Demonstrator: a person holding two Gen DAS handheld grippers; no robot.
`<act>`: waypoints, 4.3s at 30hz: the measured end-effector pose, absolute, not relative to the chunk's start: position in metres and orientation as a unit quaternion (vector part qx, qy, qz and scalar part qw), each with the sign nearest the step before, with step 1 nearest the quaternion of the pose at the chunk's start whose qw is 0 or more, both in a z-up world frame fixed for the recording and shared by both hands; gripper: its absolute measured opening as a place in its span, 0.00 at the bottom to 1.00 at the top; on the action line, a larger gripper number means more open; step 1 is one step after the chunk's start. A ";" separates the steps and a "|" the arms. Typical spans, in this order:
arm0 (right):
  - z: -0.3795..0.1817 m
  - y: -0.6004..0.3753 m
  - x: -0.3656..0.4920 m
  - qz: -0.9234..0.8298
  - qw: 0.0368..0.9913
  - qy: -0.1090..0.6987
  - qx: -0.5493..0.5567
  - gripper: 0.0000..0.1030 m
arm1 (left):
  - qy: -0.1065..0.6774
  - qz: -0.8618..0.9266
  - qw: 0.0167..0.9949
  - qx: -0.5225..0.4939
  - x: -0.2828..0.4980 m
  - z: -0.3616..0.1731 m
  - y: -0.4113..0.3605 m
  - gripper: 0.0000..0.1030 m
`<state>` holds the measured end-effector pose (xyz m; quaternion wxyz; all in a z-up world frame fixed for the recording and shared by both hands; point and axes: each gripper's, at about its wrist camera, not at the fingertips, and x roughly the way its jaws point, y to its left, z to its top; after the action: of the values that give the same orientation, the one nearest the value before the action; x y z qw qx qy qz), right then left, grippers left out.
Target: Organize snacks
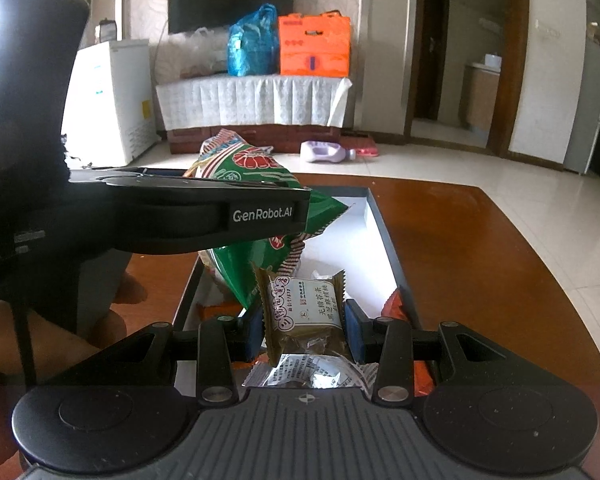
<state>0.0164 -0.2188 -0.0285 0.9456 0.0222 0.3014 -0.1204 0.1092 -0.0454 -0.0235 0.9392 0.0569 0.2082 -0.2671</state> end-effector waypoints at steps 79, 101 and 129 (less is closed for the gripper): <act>-0.009 -0.221 -0.012 -0.140 0.954 0.266 0.007 0.96 | 0.211 -0.203 0.955 0.045 0.109 -0.005 0.014 0.92; -0.009 -0.218 -0.012 -0.128 0.954 0.273 0.002 0.96 | 0.162 -0.161 0.972 0.046 0.112 0.010 0.042 0.99; -0.030 -0.143 -0.141 -0.133 0.941 0.311 0.012 0.96 | 0.190 -0.172 0.962 0.095 -0.064 0.005 0.082 0.99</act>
<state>-0.1411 -0.1434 -0.0301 0.9410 0.0116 0.3112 -0.1327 -0.0640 0.0821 0.0048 0.9619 0.0949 0.1899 -0.1724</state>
